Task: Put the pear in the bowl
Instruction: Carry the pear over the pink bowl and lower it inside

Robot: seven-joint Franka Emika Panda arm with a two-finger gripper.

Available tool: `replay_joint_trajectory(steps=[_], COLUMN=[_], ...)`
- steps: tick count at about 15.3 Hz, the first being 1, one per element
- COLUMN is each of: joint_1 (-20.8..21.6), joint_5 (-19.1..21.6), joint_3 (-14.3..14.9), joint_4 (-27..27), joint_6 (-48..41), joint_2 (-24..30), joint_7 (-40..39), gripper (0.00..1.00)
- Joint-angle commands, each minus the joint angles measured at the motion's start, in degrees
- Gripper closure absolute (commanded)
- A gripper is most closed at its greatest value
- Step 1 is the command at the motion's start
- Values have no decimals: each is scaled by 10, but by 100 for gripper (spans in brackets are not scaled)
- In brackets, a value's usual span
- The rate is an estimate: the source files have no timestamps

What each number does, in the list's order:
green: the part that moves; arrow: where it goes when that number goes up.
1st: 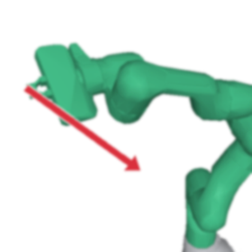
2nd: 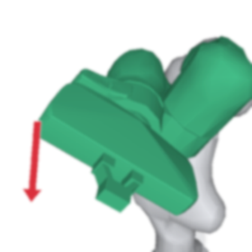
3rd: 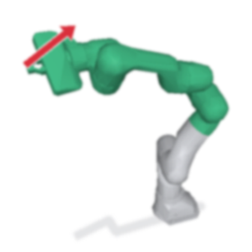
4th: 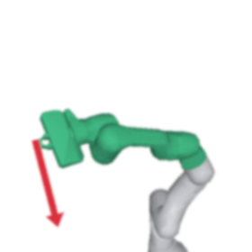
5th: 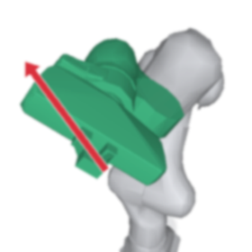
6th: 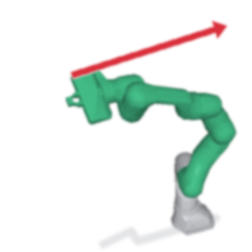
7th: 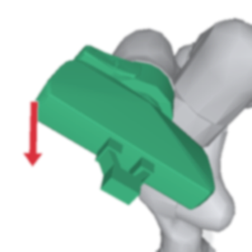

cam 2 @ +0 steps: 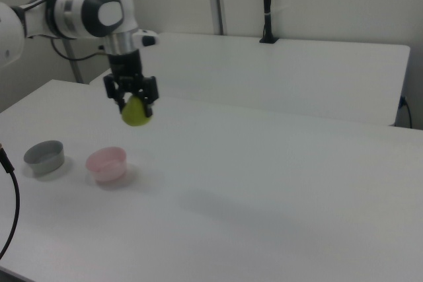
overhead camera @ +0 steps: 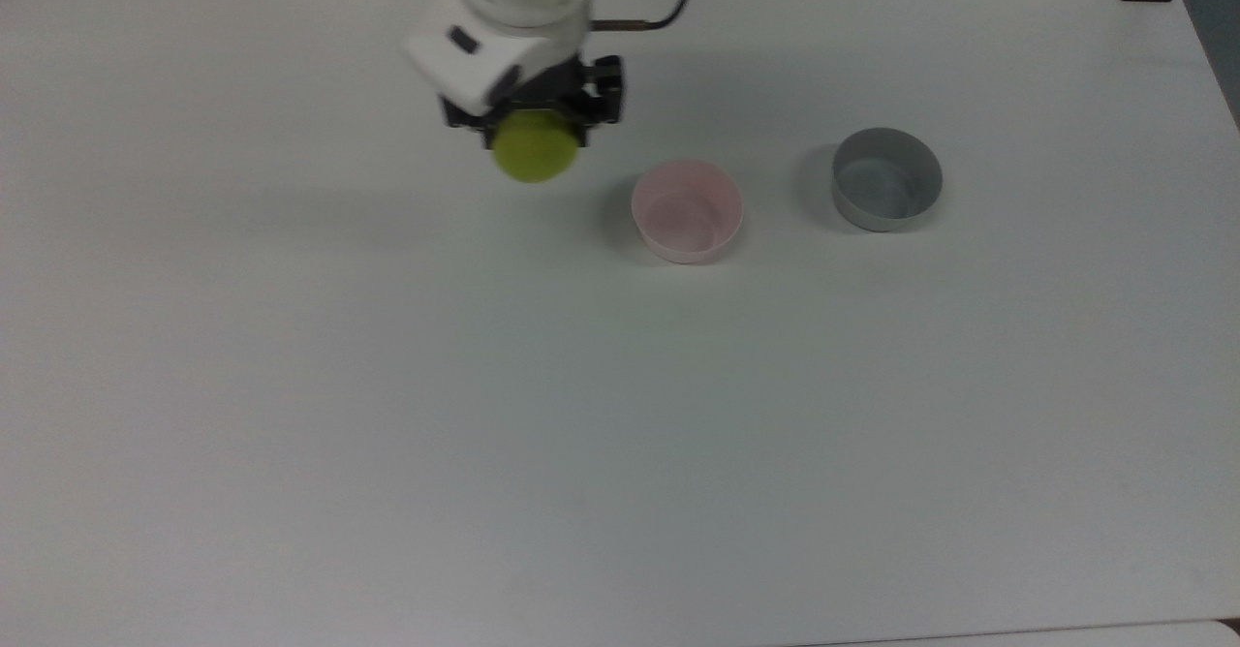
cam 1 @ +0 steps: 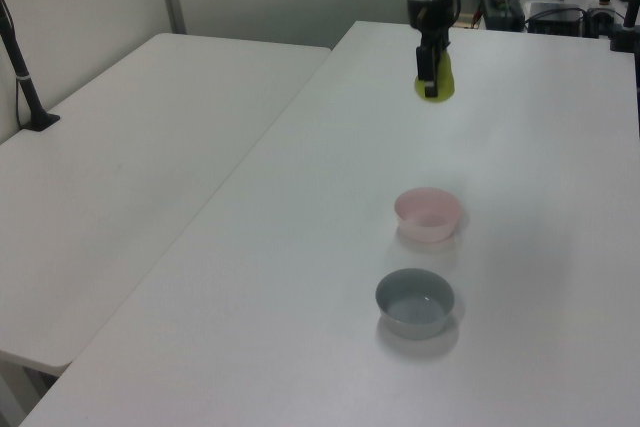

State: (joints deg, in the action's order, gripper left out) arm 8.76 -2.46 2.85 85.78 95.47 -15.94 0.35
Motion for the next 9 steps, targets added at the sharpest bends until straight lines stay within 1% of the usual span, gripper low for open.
replay_joint_trajectory(steps=[1, 5, 7, 9], joint_1=[62, 117, 129, 129], joint_5=[32, 32, 31, 28], joint_3=[7, 8, 8, 8], joint_4=[-3, -3, -2, -2], joint_6=[-11, -9, -9, -7], joint_2=[1, -15, -32, -48], joint_7=[23, 58, 62, 62], gripper=[68, 68, 68, 67])
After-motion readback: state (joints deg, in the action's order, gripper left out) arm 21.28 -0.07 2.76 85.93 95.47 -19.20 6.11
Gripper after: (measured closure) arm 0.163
